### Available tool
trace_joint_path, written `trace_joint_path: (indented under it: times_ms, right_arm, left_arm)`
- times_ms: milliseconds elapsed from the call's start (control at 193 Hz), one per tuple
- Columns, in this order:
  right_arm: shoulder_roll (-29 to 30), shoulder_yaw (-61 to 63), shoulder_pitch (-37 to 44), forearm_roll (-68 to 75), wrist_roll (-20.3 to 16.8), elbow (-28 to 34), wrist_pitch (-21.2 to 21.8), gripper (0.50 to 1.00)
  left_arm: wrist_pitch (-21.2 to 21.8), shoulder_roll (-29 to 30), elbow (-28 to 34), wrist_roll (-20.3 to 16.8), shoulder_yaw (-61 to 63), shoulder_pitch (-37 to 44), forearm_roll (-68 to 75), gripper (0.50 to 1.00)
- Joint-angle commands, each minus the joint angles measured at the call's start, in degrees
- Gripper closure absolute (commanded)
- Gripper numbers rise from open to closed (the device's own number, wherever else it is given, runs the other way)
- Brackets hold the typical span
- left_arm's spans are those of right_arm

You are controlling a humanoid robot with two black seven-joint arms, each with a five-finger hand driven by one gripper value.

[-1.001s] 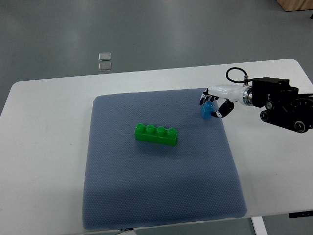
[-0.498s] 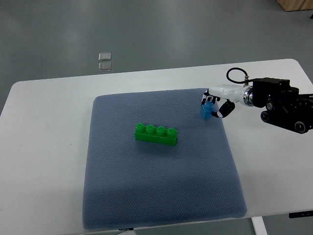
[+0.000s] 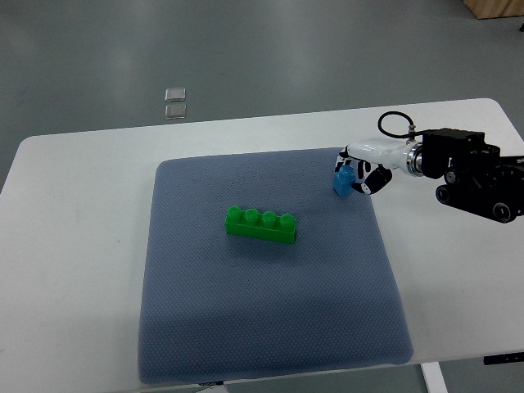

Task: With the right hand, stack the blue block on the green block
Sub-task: 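Carry the blue block with the right hand over the green block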

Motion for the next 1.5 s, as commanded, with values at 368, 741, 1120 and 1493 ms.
trace_joint_path:
  times_ms: [368,741,1120,1493]
  right_arm:
    - [0.57,1.63,6.33,-2.96,12.45,4.55,-4.50,1.000]
    - [3.47,3.65,6.33,-6.38,20.89,7.28,-4.76,1.000]
    - [6.29,3.03,5.80,-12.45,25.92,6.84,-4.76,1.000]
    - [6.37,2.68,5.18,-13.50,25.92,4.29,-4.58,1.000]
  left_arm:
    - [0.00,0.00,-0.02,0.00,0.00,0.00,0.00,0.500]
    - [0.00,0.00,-0.02,0.00,0.00,0.00,0.00,0.500]
    - [0.00,0.00,0.07,0.00,0.00,0.00,0.00,0.500]
    - [0.00,0.00,-0.02,0.09,0.00,0.00,0.00,0.500]
